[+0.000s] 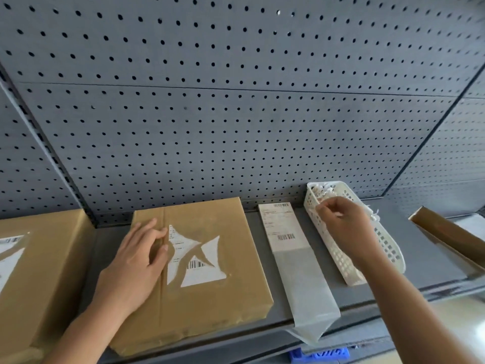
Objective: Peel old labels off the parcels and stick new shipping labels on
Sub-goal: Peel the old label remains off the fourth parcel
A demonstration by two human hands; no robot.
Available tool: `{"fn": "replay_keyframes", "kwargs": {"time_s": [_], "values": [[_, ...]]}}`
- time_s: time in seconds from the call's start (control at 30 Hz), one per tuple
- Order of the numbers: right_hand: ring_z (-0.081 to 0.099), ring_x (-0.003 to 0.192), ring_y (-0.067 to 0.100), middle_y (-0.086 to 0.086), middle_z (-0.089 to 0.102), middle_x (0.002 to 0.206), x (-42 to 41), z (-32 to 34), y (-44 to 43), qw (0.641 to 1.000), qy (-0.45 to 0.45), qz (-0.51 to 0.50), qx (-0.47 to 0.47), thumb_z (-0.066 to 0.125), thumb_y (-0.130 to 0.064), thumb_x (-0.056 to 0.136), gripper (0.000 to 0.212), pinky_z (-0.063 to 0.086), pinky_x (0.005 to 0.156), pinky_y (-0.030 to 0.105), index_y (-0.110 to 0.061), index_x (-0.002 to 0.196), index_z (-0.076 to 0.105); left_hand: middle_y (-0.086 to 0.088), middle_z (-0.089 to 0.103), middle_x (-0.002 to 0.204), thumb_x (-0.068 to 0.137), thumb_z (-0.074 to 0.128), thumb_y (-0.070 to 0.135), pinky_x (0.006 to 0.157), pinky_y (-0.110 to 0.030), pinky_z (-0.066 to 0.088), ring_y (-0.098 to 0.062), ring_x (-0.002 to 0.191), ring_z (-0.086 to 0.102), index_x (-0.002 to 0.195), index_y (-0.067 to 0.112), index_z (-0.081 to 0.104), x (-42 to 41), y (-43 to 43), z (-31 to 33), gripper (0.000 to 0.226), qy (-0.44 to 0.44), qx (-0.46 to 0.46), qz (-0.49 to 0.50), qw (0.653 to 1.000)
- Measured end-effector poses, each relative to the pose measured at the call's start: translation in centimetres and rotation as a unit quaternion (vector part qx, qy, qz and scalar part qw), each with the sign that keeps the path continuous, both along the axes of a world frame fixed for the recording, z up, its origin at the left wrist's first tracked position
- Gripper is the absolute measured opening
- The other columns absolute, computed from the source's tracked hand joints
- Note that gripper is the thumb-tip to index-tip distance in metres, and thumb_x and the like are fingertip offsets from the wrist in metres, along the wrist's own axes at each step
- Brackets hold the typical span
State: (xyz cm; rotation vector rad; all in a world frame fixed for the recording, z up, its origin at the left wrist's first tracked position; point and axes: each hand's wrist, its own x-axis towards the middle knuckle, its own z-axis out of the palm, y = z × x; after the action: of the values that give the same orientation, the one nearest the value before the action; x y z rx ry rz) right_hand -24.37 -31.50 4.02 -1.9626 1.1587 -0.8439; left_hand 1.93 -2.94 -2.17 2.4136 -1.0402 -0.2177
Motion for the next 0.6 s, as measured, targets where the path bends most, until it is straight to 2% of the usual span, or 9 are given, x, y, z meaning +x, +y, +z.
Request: {"fn": "replay_keyframes", "kwargs": {"time_s": [0.07,0.17,0.33,0.47,0.6], "values": [[0.061,0.070,0.013,-0.010,0.069,0.082,-1.5,0.7,-1.2,0.999,0.009,-0.035,0.004,0.066,-0.023,0.092,0.009,0.044,0.060,0.027,-0.023,0.084,0.071,0.027,0.016,0.161,0.092,0.023,0.064,0.118,-0.050,0.031,0.003,0.151,0.001,0.143,0.038,0.044,-0.1,-0.1,0.1,0.061,0.002,-0.002,-0.002,1.000],[0.063,0.067,0.016,-0.007,0.070,0.080,-3.4,1.0,-2.9,0.995,0.058,-0.075,-0.010,0.065,-0.026,0.092,0.012,0.046,0.054,0.027,-0.023,0.084,0.072,0.028,0.017,0.161,0.095,0.026,0.060,0.117,-0.052,0.031,0.003,0.151,0.002,0.142,0.038,0.044,-0.2,-0.2,0.1,0.055,0.002,0.003,0.005,1.000],[0.063,0.063,0.020,-0.004,0.068,0.078,-5.2,0.3,-4.8,0.984,0.126,-0.121,-0.027,0.065,-0.031,0.092,0.013,0.059,0.063,0.041,-0.021,0.085,0.069,0.034,0.016,0.154,0.096,0.029,0.059,0.116,-0.056,0.032,0.001,0.152,0.004,0.142,0.039,0.045,0.1,-0.2,-0.2,0.052,-0.008,0.001,-0.001,1.000],[0.065,0.062,0.020,-0.006,0.065,0.078,-6.1,-0.7,-5.6,0.972,0.175,-0.146,-0.055,0.062,-0.033,0.091,0.010,0.059,0.065,0.043,-0.025,0.091,0.068,0.032,0.018,0.154,0.097,0.031,0.057,0.117,-0.055,0.031,-0.002,0.152,0.007,0.142,0.037,0.047,0.1,-0.2,-0.4,0.051,-0.012,-0.002,-0.002,1.000],[0.066,0.061,0.022,-0.005,0.065,0.077,-6.3,-1.5,-6.1,0.968,0.171,-0.166,-0.075,0.060,-0.034,0.091,0.010,0.060,0.064,0.043,-0.026,0.089,0.065,0.024,0.024,0.160,0.093,0.030,0.059,0.119,-0.053,0.029,-0.002,0.152,0.009,0.140,0.037,0.049,0.0,-0.2,-0.3,0.055,-0.002,-0.015,0.003,1.000]]}}
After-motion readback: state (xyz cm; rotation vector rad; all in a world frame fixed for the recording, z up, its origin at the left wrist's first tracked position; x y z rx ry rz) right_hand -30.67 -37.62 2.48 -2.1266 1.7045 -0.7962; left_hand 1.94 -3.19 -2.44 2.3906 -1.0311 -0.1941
